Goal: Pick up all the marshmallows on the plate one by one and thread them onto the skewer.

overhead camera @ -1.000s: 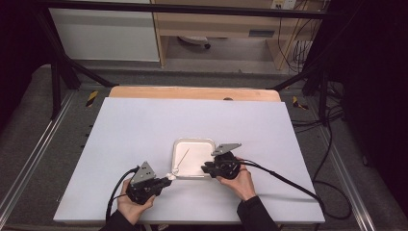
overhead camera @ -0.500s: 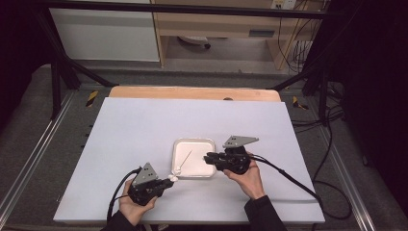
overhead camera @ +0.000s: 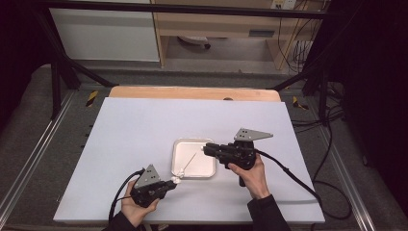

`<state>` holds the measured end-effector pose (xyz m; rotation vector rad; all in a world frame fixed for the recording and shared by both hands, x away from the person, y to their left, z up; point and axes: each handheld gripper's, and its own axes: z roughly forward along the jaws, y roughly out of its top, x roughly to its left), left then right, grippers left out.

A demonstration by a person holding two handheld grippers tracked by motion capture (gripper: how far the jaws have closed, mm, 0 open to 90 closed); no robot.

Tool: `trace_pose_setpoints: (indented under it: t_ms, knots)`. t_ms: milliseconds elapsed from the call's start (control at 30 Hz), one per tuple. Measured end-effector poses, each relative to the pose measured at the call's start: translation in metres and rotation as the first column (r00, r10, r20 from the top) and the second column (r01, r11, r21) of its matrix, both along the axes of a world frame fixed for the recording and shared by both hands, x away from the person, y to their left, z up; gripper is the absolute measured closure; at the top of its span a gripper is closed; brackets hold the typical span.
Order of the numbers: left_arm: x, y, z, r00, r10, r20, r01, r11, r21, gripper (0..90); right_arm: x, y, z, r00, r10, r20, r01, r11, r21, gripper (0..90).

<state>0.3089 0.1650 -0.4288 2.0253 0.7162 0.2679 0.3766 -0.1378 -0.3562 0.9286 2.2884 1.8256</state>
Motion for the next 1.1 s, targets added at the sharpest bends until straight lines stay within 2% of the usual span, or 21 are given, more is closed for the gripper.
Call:
trace_pose_setpoints:
  t_ms: [167,400,667,900,1100]
  knots:
    - [-0.001,0.0,0.001,0.9999,-0.009,0.005,0.009,1.0,-0.001,88.9,0.001,0.003,0.0,1.0,0.009,-0.003,-0.009,0.999,0.034,77.2]
    - [-0.001,-0.001,0.001,0.9999,-0.012,0.009,0.012,0.9999,-0.006,88.9,0.002,0.007,-0.002,0.9997,0.018,-0.016,-0.017,0.999,0.048,77.2]
    - [-0.002,-0.001,0.001,0.9998,-0.017,0.011,0.017,0.9998,-0.005,88.9,0.003,0.014,-0.01,0.999,0.034,-0.031,-0.033,0.999,0.043,77.2]
    - [-0.001,-0.001,0.001,0.9998,-0.017,0.007,0.017,0.9998,0.006,88.9,0.002,0.014,-0.01,0.9981,0.052,-0.035,-0.05,0.998,0.048,77.8]
    - [-0.002,-0.003,0.001,0.9999,-0.016,0.003,0.016,0.9997,0.017,88.9,0.0,0.016,-0.011,0.9972,0.068,-0.029,-0.068,0.997,0.023,79.6]
